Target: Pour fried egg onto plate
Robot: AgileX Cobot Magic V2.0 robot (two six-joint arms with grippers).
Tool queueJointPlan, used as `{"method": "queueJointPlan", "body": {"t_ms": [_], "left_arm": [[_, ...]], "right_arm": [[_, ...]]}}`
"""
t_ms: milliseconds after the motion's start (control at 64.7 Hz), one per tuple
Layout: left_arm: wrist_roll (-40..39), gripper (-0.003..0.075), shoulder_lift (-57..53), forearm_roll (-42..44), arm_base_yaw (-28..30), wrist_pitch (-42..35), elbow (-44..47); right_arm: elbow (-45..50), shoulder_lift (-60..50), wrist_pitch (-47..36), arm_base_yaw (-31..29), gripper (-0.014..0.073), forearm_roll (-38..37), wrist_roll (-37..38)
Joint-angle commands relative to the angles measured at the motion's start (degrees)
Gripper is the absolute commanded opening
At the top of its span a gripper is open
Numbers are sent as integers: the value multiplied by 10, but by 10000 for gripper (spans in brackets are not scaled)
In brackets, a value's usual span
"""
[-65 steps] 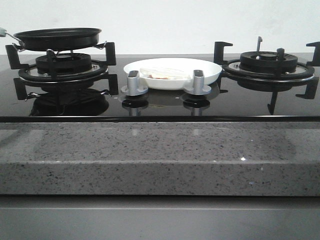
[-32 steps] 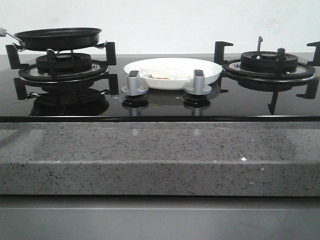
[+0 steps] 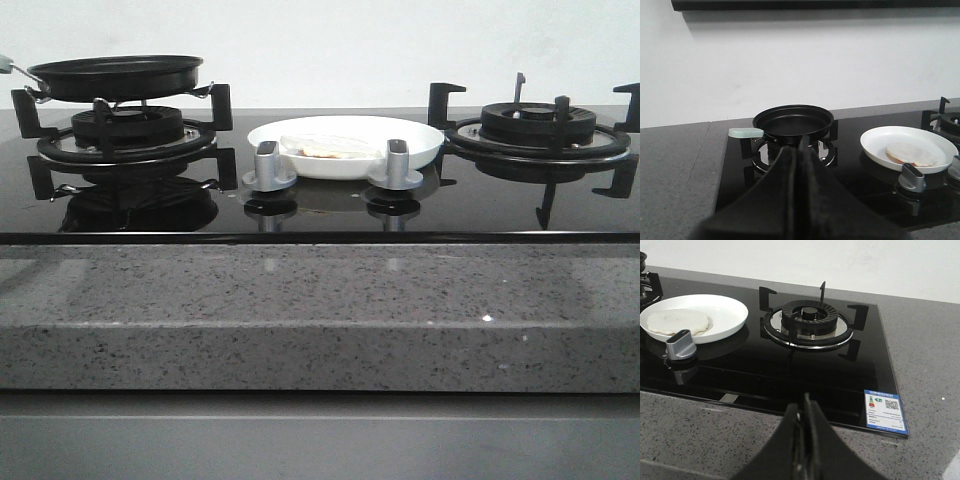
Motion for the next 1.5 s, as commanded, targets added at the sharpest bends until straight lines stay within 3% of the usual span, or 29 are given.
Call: {"method": "queueJointPlan", "body": {"t_ms": [0, 433, 633, 850, 1220, 1483], "left_arm": [[-4, -19, 6, -5, -4, -49, -14], [-5, -19, 6, 14, -4, -52, -9], [-66, -19, 6, 55, -4, -52, -6], [-63, -19, 6, 60, -2, -78, 48], [-63, -19, -70, 35, 124, -89, 164], [-63, -19, -69, 35, 138, -138, 226]], "right_arm": [[-14, 5, -49, -1, -57, 0, 0], [-14, 5, -49, -1, -57, 0, 0], [-14, 5, -49, -1, -57, 0, 0], [-14, 5, -49, -1, -57, 0, 0], [-14, 5, -49, -1, -57, 0, 0], [-14, 5, -49, -1, -57, 0, 0]]}}
